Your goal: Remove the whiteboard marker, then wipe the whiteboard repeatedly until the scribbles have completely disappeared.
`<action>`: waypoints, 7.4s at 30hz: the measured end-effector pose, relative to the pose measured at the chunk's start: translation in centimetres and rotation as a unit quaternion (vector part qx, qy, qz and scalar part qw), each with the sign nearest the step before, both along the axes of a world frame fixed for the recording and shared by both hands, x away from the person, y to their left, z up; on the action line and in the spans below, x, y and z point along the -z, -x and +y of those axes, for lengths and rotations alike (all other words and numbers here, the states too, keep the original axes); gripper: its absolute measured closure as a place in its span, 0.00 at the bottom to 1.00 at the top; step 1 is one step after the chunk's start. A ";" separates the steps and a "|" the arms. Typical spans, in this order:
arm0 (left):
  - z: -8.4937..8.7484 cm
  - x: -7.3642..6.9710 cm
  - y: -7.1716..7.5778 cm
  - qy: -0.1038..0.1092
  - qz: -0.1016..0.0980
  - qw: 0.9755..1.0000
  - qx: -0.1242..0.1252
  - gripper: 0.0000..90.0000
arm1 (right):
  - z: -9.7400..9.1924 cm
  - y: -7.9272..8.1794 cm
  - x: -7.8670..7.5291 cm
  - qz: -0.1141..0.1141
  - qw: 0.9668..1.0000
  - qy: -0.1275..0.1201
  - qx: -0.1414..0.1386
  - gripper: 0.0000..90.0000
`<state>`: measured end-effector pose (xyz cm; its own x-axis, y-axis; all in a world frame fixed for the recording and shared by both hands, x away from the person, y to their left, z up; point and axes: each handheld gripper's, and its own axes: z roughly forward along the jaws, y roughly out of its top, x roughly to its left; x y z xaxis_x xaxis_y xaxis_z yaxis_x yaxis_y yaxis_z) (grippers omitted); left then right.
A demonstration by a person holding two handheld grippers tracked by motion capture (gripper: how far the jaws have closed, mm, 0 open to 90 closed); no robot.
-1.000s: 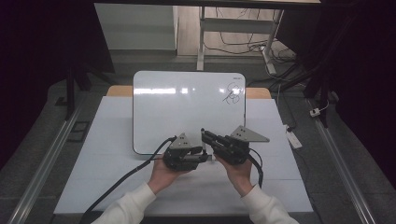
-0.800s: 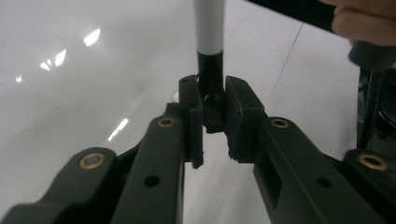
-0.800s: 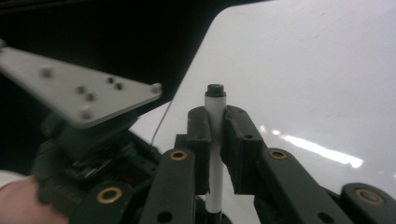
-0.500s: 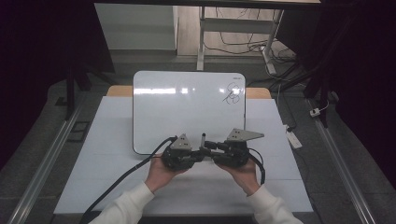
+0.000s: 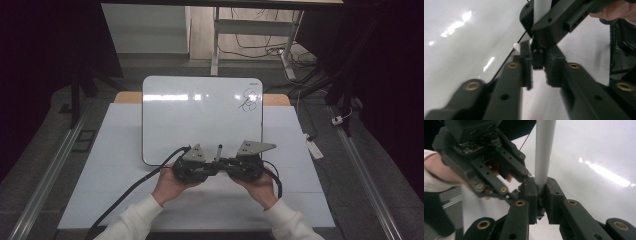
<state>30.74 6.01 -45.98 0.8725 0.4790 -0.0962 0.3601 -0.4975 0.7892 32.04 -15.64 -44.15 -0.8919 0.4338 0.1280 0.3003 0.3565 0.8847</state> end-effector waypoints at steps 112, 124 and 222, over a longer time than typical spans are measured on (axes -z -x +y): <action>16.8 4.3 5.9 0.024 0.010 0.973 -0.230 0.29 | -4.2 -16.1 -5.1 -0.165 0.950 -0.102 0.244 0.90; 16.8 4.3 5.9 0.024 0.009 0.973 -0.230 0.29 | -4.9 -16.1 -5.1 -0.168 0.947 -0.107 0.253 0.90; 16.8 4.3 5.8 0.020 0.007 0.973 -0.231 0.28 | -7.3 -12.6 -2.0 -0.158 0.951 -0.106 0.244 0.90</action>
<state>24.92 22.76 -50.27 0.5630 0.8157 -0.1329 0.5482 -0.2483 0.7986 44.60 -22.93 -42.19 -0.5994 0.8002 0.0185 0.0919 0.0458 0.9947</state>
